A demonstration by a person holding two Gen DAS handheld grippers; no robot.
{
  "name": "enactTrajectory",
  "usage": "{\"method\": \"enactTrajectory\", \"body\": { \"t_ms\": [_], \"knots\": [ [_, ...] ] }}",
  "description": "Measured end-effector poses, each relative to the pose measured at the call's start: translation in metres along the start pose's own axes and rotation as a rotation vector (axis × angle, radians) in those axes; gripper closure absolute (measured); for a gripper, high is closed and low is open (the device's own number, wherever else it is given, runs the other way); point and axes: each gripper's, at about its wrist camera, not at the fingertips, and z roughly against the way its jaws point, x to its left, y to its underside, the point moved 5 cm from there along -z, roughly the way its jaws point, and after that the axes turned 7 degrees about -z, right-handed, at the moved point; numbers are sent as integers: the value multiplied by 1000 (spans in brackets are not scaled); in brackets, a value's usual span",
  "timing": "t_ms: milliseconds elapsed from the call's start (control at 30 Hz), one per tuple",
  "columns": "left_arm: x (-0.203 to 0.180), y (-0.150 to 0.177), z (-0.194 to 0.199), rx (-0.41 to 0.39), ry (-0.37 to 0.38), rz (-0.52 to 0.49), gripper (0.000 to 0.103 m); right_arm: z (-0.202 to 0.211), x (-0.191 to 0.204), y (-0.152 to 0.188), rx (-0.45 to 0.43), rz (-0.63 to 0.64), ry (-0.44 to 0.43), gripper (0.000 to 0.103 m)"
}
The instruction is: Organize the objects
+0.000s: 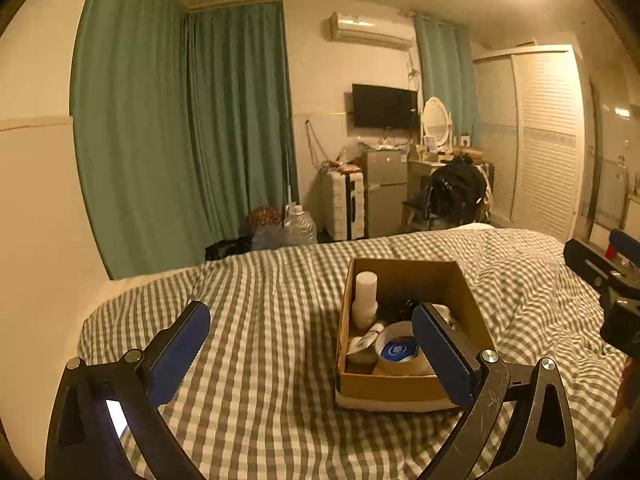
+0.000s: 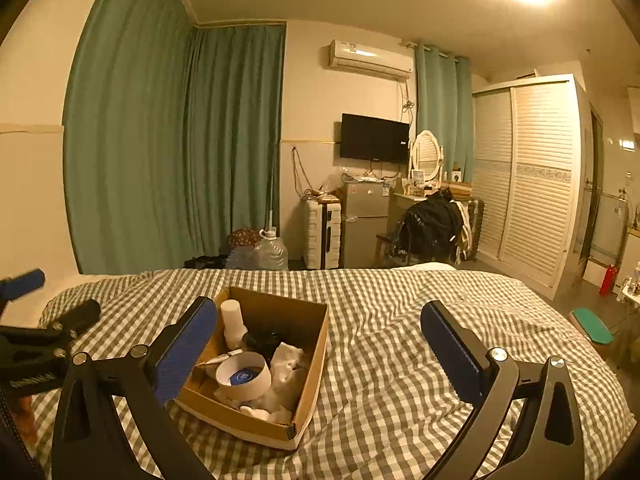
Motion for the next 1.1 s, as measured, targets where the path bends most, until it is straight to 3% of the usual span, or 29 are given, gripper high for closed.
{"method": "enactTrajectory", "body": {
  "t_ms": [433, 1100],
  "knots": [
    [-9, -3, 9, -9, 40, 3, 0, -3, -7, 5, 24, -25, 15, 1],
    [-8, -3, 8, -6, 32, 11, 0, -7, 3, 11, 47, -6, 14, 1]
  ]
}}
